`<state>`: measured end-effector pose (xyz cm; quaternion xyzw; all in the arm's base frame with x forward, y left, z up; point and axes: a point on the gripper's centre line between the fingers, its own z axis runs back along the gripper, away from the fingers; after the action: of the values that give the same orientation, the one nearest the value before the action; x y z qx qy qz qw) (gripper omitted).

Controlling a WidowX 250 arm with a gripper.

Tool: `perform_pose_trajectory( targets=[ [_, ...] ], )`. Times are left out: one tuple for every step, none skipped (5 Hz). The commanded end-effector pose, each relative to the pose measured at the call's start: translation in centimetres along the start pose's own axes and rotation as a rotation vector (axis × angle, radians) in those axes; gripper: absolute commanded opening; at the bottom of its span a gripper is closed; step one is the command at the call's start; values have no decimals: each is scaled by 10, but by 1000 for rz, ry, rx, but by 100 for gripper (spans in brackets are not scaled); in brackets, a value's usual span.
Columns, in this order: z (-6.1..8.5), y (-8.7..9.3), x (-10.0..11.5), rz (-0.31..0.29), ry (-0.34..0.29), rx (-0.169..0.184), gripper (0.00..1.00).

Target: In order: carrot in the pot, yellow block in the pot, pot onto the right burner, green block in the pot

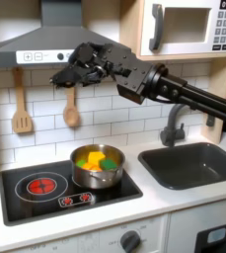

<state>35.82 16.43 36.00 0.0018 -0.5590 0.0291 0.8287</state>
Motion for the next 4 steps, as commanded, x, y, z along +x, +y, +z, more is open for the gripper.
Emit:
perform_pose_trajectory(
  targets=[
    [-14, -4, 7, -58, -184, -64, 100],
    [-14, -4, 10, -56, -280, -98, 100],
    [-13, -6, 14, -50, -328, -106, 0],
    [-11, -6, 19, -49, -353, -113, 0]
  ],
)
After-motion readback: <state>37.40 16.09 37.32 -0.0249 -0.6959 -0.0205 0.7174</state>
